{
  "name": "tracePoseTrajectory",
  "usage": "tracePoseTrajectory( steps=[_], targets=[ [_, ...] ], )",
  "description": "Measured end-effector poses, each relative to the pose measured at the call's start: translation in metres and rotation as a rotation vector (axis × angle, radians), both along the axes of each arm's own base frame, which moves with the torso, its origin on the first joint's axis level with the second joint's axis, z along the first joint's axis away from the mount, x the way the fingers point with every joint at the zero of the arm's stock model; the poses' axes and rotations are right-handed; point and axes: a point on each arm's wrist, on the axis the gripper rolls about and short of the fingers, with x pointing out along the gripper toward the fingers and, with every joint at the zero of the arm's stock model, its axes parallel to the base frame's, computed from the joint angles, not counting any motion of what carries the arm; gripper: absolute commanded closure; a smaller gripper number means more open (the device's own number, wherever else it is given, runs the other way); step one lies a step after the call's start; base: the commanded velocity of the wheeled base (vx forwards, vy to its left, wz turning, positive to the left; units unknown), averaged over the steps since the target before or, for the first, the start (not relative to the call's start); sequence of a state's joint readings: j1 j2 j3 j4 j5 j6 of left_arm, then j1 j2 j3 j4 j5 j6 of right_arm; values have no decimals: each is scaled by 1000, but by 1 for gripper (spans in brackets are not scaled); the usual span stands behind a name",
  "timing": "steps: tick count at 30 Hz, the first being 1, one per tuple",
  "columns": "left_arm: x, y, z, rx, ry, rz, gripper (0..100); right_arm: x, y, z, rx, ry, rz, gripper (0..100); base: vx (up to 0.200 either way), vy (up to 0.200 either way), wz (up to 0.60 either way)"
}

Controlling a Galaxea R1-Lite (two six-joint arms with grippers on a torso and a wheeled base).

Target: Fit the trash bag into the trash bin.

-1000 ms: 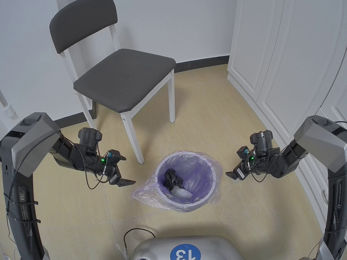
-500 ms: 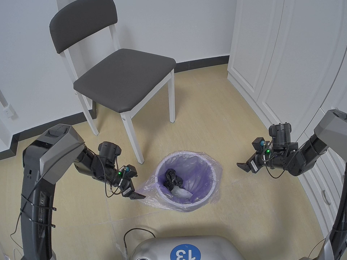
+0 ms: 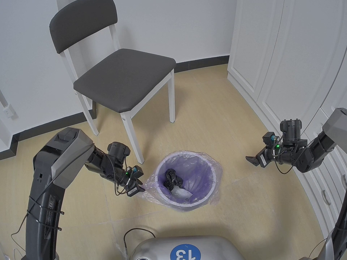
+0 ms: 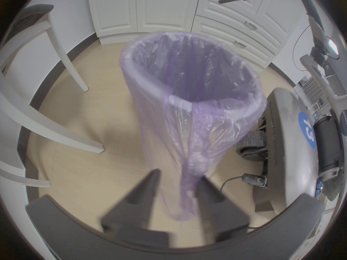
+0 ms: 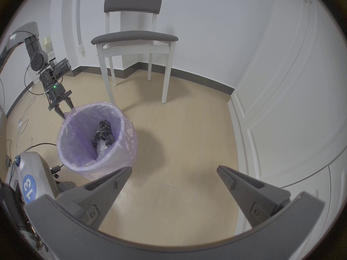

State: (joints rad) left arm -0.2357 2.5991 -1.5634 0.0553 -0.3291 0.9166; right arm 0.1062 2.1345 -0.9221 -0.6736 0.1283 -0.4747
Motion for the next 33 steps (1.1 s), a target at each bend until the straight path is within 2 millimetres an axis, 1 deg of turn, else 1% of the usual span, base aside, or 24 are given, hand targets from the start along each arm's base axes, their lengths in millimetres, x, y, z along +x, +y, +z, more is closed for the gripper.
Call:
tracePoseTrajectory(
  steps=[6, 11, 18, 21, 27, 29, 33],
  targets=[
    [18, -3, 6, 40, -69, 31, 100, -3, -3, 3, 6, -12, -6, 0, 0, 0, 0],
    [31, -5, 13, 30, -122, 38, 100, -6, -5, 4, 8, -12, -12, 0, 0, 0, 0],
    [55, -13, 23, -2, -229, 25, 100, -12, -7, 1, 11, 3, -5, 0, 0, 0, 0],
    [61, -19, 15, -15, -241, 9, 100, -17, -7, -3, 14, 4, 0, 0, 0, 0, 0],
    [63, -24, -1, -58, -233, -21, 100, -24, -8, -10, 20, -5, 1, 0, 0, 0, 0],
    [65, -24, -4, -94, -247, -34, 100, -26, -8, -12, 24, -3, 0, 0, 0, 0, 0],
    [70, -22, -17, -190, -282, -75, 100, -32, -7, -17, 42, -23, -4, 0, 0, 0, 0]
  ],
)
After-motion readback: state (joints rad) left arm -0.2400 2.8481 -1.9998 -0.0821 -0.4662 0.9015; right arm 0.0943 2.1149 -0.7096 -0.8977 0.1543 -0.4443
